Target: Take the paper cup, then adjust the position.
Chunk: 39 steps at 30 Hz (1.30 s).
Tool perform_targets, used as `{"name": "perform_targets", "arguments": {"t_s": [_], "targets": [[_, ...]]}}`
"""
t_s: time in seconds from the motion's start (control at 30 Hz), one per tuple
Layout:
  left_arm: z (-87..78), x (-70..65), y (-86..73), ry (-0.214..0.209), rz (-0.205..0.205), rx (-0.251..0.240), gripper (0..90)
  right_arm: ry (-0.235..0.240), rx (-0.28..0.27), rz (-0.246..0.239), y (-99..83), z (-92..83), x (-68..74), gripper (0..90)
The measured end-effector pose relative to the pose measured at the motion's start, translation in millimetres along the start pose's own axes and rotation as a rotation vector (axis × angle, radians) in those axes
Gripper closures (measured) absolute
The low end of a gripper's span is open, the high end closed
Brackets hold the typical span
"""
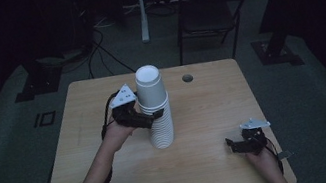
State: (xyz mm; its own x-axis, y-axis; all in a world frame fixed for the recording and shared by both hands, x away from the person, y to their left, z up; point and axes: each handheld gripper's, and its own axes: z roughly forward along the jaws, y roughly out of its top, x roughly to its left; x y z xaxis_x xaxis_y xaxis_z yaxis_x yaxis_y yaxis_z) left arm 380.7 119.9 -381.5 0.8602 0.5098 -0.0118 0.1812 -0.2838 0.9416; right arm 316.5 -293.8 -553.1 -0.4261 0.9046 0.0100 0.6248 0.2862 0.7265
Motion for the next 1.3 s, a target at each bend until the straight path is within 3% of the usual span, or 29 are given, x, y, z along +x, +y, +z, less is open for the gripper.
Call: {"name": "perform_targets", "arguments": {"t_s": [0.83,1.17,1.3], "targets": [[-3.0,-6.0,-2.8,0.035,-0.015,-0.014,4.6,-0.001,0.001,0.000,0.1,0.0,0.1,11.7],[-3.1,-5.8,-2.5,0.025,-0.014,-0.009,4.6,-0.030,0.011,0.032,3.0,1.9,4.8,10.7],[-2.6,-5.0,-2.3,0.025,-0.017,-0.008,4.6,0.012,0.047,0.044,8.8,1.0,4.8,10.5]]}}
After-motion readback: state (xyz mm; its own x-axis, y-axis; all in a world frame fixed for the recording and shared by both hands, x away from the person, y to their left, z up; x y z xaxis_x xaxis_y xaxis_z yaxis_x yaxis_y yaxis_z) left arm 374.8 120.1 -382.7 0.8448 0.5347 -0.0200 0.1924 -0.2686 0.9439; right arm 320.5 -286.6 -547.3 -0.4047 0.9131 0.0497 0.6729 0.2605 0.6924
